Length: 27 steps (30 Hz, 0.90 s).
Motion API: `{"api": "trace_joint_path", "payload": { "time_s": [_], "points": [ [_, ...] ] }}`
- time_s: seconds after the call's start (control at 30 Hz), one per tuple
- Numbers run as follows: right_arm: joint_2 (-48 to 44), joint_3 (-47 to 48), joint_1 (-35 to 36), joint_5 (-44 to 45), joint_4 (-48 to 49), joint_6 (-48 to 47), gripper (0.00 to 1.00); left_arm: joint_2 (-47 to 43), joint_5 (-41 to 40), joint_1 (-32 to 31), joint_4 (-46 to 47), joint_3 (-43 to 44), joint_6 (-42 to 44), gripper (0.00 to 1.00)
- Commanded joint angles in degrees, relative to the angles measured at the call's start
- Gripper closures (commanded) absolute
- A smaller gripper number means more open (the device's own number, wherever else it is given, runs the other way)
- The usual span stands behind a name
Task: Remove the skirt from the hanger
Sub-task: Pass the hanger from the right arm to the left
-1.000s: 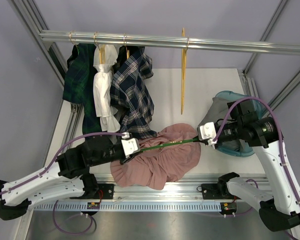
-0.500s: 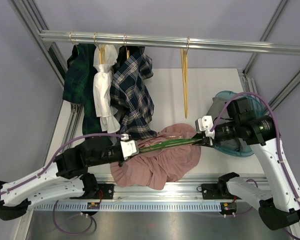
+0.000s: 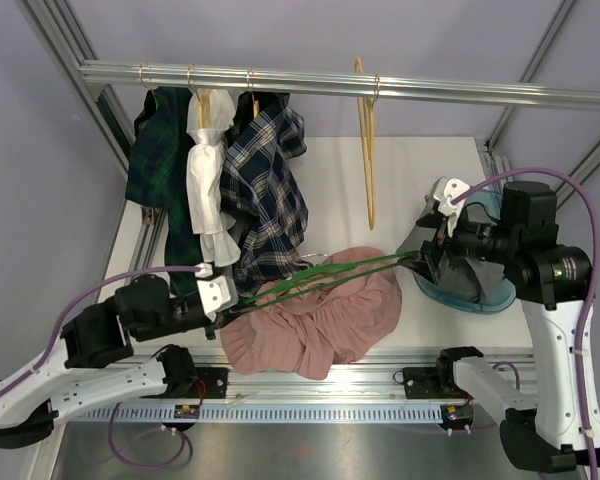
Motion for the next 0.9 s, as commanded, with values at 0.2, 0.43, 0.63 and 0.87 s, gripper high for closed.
{"api": "trace_joint_path", "payload": {
  "time_s": [0.2, 0.43, 0.63, 0.87],
  "points": [
    [-3.5, -1.3, -3.9, 21.9, 17.5, 19.6, 0.0, -4.2, -12.0, 0.1, -3.8, 11.7, -1.9, 1.0],
    [-3.8, -6.0, -4.2, 25.4, 20.6, 21.9, 0.01, 0.2, -21.6, 0.1, -9.3, 19.3, -5.6, 1.0],
    [-4.3, -9.2, -4.2, 25.0, 21.2, 22.7, 0.0, 3.6, -29.2, 0.1, -11.2, 21.1, -7.4, 1.0],
    [-5.1, -11.9, -4.4, 24.9, 21.5, 23.7, 0.0, 17.6, -40.0, 0.1, -12.3, 28.7, -18.3, 1.0]
  ]
}}
